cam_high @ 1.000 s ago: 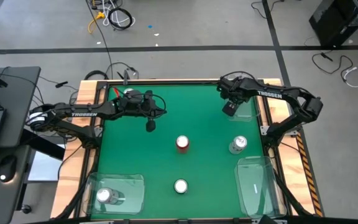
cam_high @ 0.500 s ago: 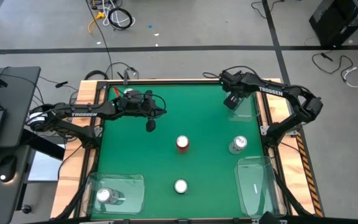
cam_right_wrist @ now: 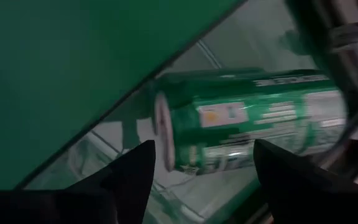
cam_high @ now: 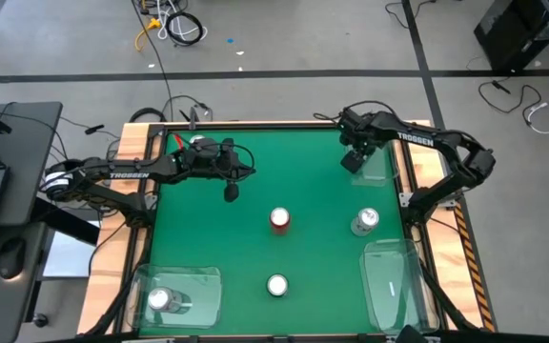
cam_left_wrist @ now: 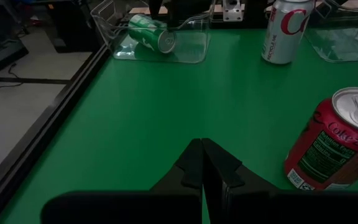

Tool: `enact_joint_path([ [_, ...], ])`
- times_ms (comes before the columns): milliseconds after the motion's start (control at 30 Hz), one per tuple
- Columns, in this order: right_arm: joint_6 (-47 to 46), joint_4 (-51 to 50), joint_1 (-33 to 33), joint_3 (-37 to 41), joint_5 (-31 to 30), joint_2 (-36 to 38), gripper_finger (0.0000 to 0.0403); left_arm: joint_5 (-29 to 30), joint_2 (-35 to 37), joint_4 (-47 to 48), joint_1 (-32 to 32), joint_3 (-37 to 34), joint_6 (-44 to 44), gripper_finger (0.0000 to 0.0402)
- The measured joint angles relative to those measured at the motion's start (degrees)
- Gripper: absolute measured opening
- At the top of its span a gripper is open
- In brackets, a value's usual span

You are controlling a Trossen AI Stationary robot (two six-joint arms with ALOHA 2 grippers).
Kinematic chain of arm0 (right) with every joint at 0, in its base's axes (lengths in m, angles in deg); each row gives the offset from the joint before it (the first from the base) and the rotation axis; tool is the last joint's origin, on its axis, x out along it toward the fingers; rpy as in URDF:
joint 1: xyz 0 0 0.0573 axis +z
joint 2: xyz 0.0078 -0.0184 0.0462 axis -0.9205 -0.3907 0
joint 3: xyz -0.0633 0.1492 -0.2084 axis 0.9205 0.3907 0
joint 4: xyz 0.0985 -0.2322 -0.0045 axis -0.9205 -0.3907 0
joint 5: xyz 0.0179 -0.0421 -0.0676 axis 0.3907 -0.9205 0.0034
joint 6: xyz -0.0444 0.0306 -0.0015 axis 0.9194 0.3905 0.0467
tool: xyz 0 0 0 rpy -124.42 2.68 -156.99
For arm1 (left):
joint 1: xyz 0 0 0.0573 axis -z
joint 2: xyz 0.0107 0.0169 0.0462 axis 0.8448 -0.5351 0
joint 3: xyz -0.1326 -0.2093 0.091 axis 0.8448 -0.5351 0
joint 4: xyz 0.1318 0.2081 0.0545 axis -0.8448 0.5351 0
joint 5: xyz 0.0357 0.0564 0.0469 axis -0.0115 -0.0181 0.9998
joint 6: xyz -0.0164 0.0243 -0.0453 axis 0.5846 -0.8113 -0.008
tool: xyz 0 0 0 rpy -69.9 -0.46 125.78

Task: Sort soda cans
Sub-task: Put the top green soda can into the top right transparent bin

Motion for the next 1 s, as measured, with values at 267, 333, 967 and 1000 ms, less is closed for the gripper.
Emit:
enact_joint_path([
  [267, 0.17, 1.47, 0.20, 2.10, -4.85, 0.17, 0.0258, 0.00, 0.00, 0.00, 0.01, 0.00, -0.04, 0.0002],
  [333, 0.06, 1.63, 0.24, 1.61, -7.51, 0.14, 0.0255, 0.00, 0.00, -0.02, 0.01, 0.00, -0.02, 0.0002],
  [967, -0.64, 0.04, -2.80, -2.09, -24.40, 0.02, 0.0236, 0.00, 0.00, -0.03, 0.01, 0.00, 0.11, 0.0002],
  [1000, -0.89, 0.06, -3.10, -2.09, -24.39, 0.02, 0.0236, 0.00, 0.00, -0.04, 0.01, 0.00, 0.11, 0.0002],
])
